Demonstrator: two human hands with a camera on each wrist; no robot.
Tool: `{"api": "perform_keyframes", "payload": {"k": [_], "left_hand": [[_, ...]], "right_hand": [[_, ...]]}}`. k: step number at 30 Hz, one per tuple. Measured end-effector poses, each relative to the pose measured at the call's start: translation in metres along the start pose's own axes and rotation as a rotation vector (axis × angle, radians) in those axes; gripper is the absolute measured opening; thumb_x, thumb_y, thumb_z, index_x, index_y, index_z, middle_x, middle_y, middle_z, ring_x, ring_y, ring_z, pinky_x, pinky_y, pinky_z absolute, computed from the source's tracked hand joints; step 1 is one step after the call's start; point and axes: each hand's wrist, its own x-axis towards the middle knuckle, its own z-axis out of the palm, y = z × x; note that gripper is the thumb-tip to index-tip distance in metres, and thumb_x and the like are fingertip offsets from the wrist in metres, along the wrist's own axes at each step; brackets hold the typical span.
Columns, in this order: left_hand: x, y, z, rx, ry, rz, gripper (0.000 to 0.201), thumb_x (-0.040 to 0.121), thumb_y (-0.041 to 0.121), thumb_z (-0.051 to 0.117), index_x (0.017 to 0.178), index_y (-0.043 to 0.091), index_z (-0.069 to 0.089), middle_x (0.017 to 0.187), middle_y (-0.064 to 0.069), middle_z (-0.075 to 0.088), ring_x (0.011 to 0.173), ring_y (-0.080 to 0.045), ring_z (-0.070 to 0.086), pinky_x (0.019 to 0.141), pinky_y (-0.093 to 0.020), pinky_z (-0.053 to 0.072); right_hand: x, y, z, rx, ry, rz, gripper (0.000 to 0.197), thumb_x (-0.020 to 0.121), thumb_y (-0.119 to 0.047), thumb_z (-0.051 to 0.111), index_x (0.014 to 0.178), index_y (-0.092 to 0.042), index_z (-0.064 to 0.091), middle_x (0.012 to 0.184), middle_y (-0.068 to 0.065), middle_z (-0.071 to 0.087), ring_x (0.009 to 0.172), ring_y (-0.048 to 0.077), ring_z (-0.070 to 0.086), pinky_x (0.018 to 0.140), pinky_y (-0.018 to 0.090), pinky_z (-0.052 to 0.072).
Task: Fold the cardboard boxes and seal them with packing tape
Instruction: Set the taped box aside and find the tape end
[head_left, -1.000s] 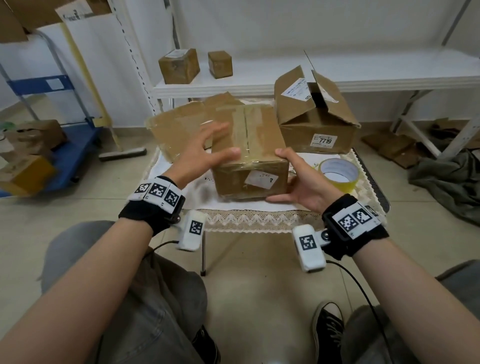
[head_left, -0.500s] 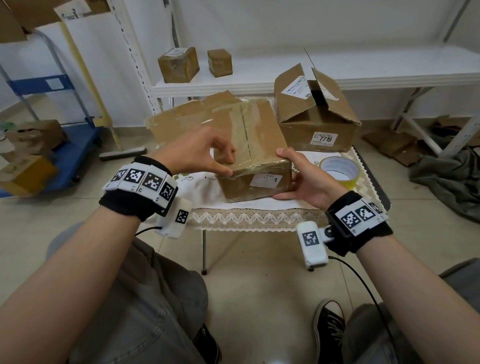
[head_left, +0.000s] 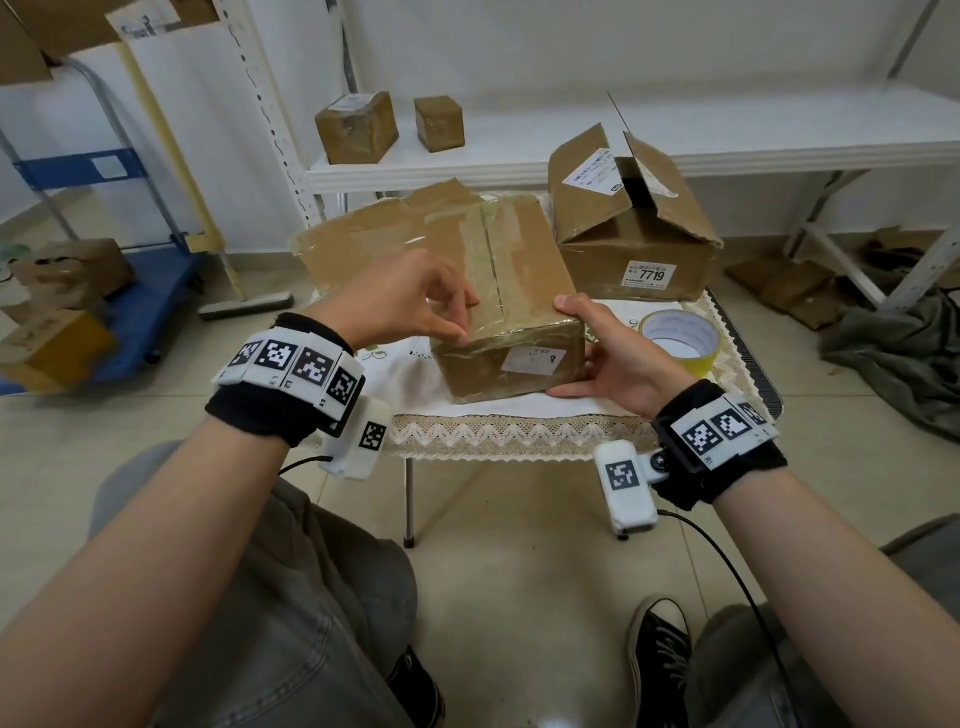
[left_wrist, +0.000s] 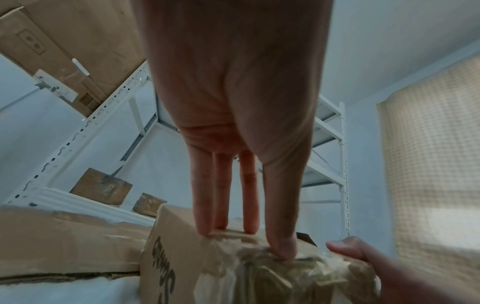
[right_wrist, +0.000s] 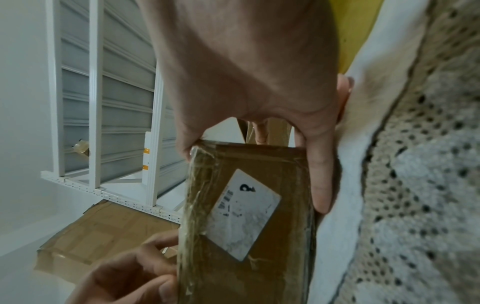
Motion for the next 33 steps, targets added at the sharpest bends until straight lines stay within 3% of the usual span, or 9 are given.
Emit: {"api": "perform_keyframes", "payload": {"k": [3, 7, 10, 13, 16, 19, 25, 28, 33], "left_hand": [[0.003, 0.001, 0.002, 0.097, -0.017, 0.009, 0.019, 0.067, 0.026, 0.090, 0.074, 0.021, 0.073, 0.111, 0.013, 0.069, 0.104, -0.006, 0.063, 0.091, -0.025, 0.050], [0.002, -0.001, 0.004, 0.087, 0.023, 0.047, 0.024, 0.065, 0.027, 0.091, 0.077, 0.019, 0.073, 0.106, 0.008, 0.070, 0.100, -0.010, 0.066, 0.087, -0.015, 0.049], [-0.001, -0.004, 0.002, 0.033, 0.026, 0.048, 0.020, 0.067, 0.026, 0.089, 0.079, 0.020, 0.075, 0.106, 0.009, 0.071, 0.098, 0.003, 0.065, 0.084, -0.009, 0.048], [-0.002, -0.005, -0.001, 0.024, 0.031, 0.059, 0.016, 0.073, 0.029, 0.085, 0.082, 0.018, 0.076, 0.103, 0.008, 0.073, 0.092, 0.010, 0.064, 0.080, -0.006, 0.049], [0.005, -0.001, 0.001, 0.091, 0.042, 0.038, 0.029, 0.080, 0.049, 0.075, 0.095, 0.024, 0.074, 0.104, 0.009, 0.071, 0.098, -0.005, 0.066, 0.086, -0.024, 0.055], [0.016, 0.012, 0.011, 0.152, 0.054, 0.073, 0.057, 0.077, 0.070, 0.066, 0.120, 0.033, 0.064, 0.130, 0.008, 0.058, 0.121, -0.011, 0.053, 0.104, -0.041, 0.044], [0.041, 0.033, 0.014, 0.259, -0.004, 0.138, 0.085, 0.070, 0.070, 0.071, 0.141, 0.028, 0.050, 0.142, 0.003, 0.053, 0.110, -0.007, 0.050, 0.094, -0.029, 0.040], [0.047, 0.033, 0.010, 0.287, -0.064, 0.148, 0.085, 0.069, 0.064, 0.076, 0.141, 0.027, 0.050, 0.140, 0.003, 0.055, 0.106, -0.005, 0.047, 0.088, -0.026, 0.034], [0.051, 0.035, 0.009, 0.307, -0.091, 0.155, 0.084, 0.061, 0.077, 0.068, 0.130, 0.029, 0.057, 0.128, 0.005, 0.063, 0.107, -0.010, 0.055, 0.092, -0.033, 0.046]], "right_hand": [[0.000, 0.000, 0.000, -0.004, -0.005, -0.004, 0.055, 0.088, -0.051, 0.069, 0.134, -0.027, 0.051, 0.112, 0.012, 0.064, 0.110, 0.031, 0.065, 0.089, 0.054, 0.058], [-0.002, -0.001, -0.002, -0.059, -0.035, -0.016, 0.062, 0.086, -0.056, 0.069, 0.136, -0.026, 0.049, 0.116, 0.011, 0.064, 0.106, 0.027, 0.066, 0.091, 0.052, 0.058], [-0.002, 0.000, -0.003, -0.134, -0.067, -0.031, 0.091, 0.070, -0.055, 0.083, 0.145, -0.027, 0.041, 0.132, 0.007, 0.058, 0.117, 0.026, 0.061, 0.090, 0.047, 0.059], [0.001, 0.002, -0.004, -0.185, -0.091, -0.058, 0.114, 0.058, -0.043, 0.091, 0.153, -0.031, 0.029, 0.133, 0.000, 0.061, 0.122, 0.023, 0.060, 0.094, 0.047, 0.057], [0.003, 0.003, -0.002, -0.201, -0.086, -0.088, 0.115, 0.058, -0.039, 0.089, 0.154, -0.034, 0.027, 0.129, -0.001, 0.066, 0.119, 0.017, 0.063, 0.093, 0.045, 0.058], [0.003, 0.003, 0.001, -0.214, -0.089, -0.102, 0.118, 0.055, -0.042, 0.090, 0.154, -0.038, 0.026, 0.127, 0.000, 0.067, 0.119, 0.017, 0.063, 0.085, 0.039, 0.060], [0.005, 0.003, -0.001, -0.191, -0.119, -0.103, 0.114, 0.055, -0.041, 0.090, 0.152, -0.042, 0.030, 0.128, -0.001, 0.068, 0.126, 0.018, 0.058, 0.094, 0.049, 0.057], [0.005, 0.003, -0.003, -0.168, -0.137, -0.103, 0.112, 0.057, -0.039, 0.090, 0.152, -0.041, 0.031, 0.129, 0.000, 0.067, 0.126, 0.018, 0.058, 0.094, 0.049, 0.057], [0.005, 0.003, -0.007, -0.135, -0.149, -0.089, 0.097, 0.071, -0.035, 0.086, 0.152, -0.038, 0.033, 0.128, 0.002, 0.068, 0.119, 0.021, 0.064, 0.096, 0.052, 0.056]]}}
